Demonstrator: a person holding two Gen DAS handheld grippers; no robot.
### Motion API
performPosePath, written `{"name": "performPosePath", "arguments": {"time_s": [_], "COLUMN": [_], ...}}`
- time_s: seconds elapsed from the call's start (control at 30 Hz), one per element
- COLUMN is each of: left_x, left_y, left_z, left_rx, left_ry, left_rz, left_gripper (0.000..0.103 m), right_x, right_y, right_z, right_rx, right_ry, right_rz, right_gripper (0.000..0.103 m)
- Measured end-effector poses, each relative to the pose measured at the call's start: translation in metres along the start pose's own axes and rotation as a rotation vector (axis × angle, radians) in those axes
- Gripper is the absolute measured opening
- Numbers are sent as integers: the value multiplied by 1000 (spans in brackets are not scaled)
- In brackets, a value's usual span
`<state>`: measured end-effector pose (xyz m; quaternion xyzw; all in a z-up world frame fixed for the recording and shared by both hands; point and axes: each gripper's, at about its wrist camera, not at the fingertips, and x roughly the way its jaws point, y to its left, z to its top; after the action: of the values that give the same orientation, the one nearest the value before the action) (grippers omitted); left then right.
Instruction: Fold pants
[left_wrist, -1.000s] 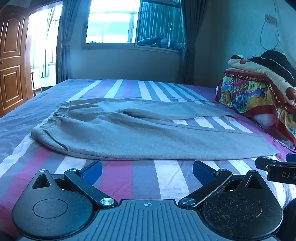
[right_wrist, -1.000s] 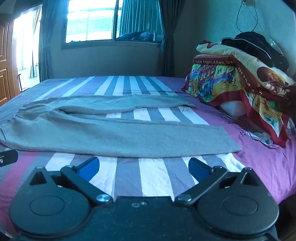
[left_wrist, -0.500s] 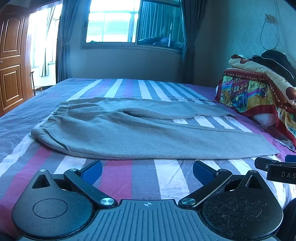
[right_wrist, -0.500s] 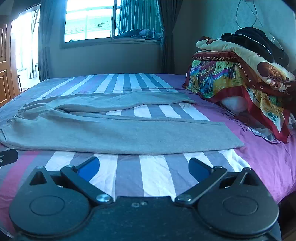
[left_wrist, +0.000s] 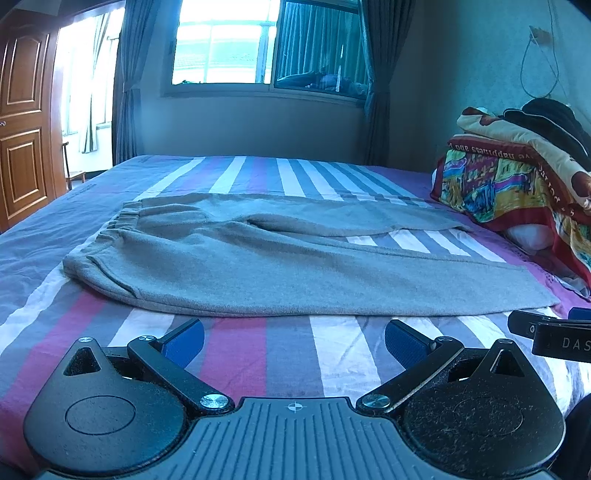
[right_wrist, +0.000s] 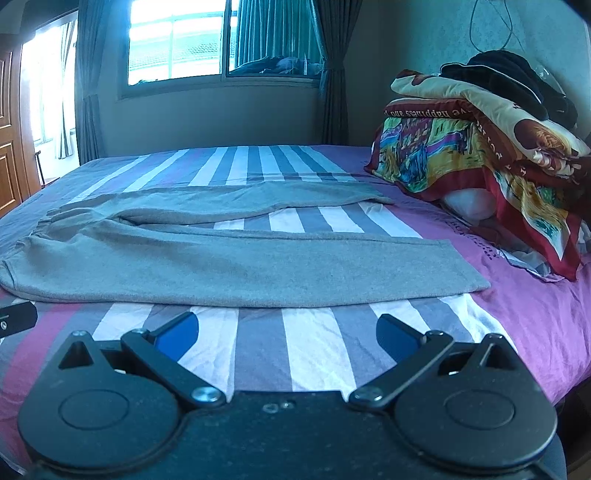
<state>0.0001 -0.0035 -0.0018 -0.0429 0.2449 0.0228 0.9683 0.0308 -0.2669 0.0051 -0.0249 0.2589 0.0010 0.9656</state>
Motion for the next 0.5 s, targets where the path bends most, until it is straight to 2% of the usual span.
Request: {"name": "performPosePath", "arguments": {"time_s": [0.5], "left_x": [1], "left_y": [-1], "left_z": [-1], "left_rx": [3], "left_ry": [6], "left_rz": [3], "left_gripper": [103], "right_x": [2], "right_y": [-1], "right_z": [1], "right_rx": [3], "right_ry": [17], "right_rz": [7], "right_gripper": [103]}}
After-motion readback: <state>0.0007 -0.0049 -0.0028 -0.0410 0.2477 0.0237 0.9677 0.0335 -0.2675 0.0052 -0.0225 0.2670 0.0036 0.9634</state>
